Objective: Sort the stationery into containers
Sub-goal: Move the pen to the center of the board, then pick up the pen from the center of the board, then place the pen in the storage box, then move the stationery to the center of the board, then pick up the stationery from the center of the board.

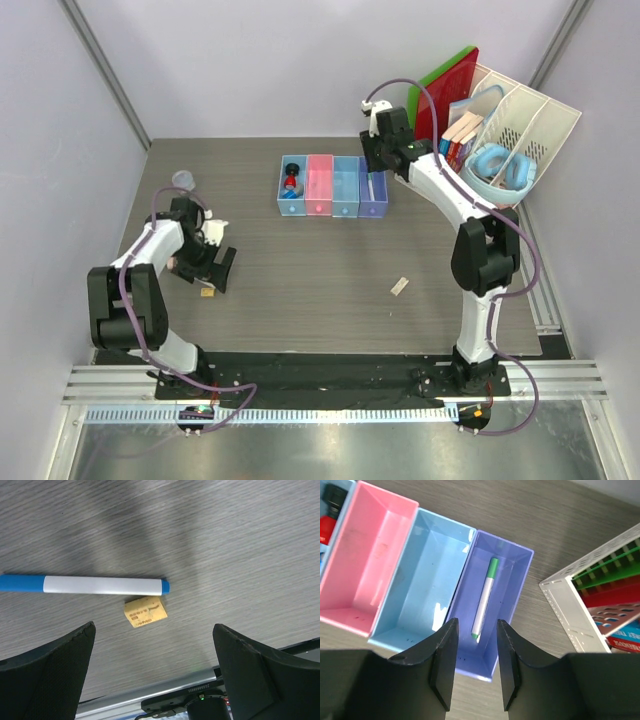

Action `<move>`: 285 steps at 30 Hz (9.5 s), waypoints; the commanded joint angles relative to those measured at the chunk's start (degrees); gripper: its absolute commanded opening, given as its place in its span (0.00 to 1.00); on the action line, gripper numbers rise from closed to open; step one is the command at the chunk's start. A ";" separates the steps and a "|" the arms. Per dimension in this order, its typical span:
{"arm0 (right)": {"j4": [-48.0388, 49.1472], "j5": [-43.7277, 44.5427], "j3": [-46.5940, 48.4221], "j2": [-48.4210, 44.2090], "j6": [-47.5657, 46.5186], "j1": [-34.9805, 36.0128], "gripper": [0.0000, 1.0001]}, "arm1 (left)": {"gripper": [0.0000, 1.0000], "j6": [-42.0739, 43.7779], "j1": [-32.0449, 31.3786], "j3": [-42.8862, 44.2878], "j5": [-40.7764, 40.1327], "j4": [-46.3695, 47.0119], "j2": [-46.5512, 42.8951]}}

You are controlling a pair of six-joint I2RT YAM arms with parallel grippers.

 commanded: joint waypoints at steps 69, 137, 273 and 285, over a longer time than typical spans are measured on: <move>2.17 -5.07 -12.86 -16.93 2.39 0.87 0.43 | 0.59 -3.76 -10.43 6.88 -6.55 12.74 16.58; -7.49 -1.82 -49.42 -61.40 -13.78 -12.93 1.00 | 0.00 -34.16 -35.22 66.12 17.79 56.16 51.73; -17.87 -16.42 -43.01 -14.82 3.98 1.49 0.31 | 1.00 1.25 -13.59 14.44 3.11 8.79 -7.42; -13.73 -9.57 -43.45 -17.80 1.35 2.19 0.08 | 1.00 2.04 -13.59 13.39 3.12 8.00 -8.12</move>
